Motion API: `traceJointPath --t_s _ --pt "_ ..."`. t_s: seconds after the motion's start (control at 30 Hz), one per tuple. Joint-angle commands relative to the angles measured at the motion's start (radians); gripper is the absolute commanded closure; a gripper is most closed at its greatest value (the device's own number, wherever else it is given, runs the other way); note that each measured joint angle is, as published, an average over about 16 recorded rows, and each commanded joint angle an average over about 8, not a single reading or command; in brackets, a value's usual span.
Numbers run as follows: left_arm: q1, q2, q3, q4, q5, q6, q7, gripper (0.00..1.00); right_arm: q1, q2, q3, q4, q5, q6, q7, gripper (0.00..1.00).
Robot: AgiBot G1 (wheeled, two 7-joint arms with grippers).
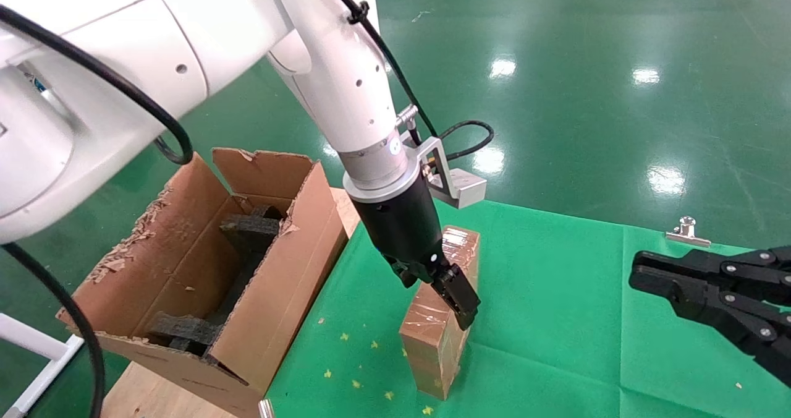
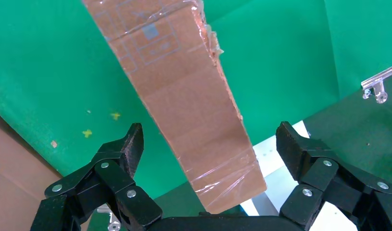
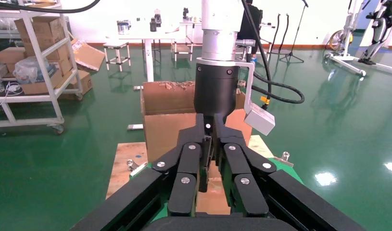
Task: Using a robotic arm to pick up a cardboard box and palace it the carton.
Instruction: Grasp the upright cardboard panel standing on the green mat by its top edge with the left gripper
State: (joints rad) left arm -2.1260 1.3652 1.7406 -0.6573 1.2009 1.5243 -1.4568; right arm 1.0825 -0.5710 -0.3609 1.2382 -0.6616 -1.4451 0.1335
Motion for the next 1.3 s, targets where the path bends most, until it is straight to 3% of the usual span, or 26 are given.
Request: traceJointPath --t_s 0.03,0.07,1.3 --pt "0.001 0.001 0.001 -0.001 0.001 -0.002 -0.001 0.95 0.000 0.000 0.000 0.000 0.000 0.000 0.000 0.00" --pt "0.001 0.000 0.000 -0.001 0.001 -0.001 0.000 1.00 0.000 0.000 0.000 0.000 0.000 0.000 0.000 0.00" --pt "-0.009 -0.020 -0.008 -0.005 -0.004 0.001 0.003 1.00 0.000 0.000 0.000 0.000 0.000 0.000 0.000 0.00"
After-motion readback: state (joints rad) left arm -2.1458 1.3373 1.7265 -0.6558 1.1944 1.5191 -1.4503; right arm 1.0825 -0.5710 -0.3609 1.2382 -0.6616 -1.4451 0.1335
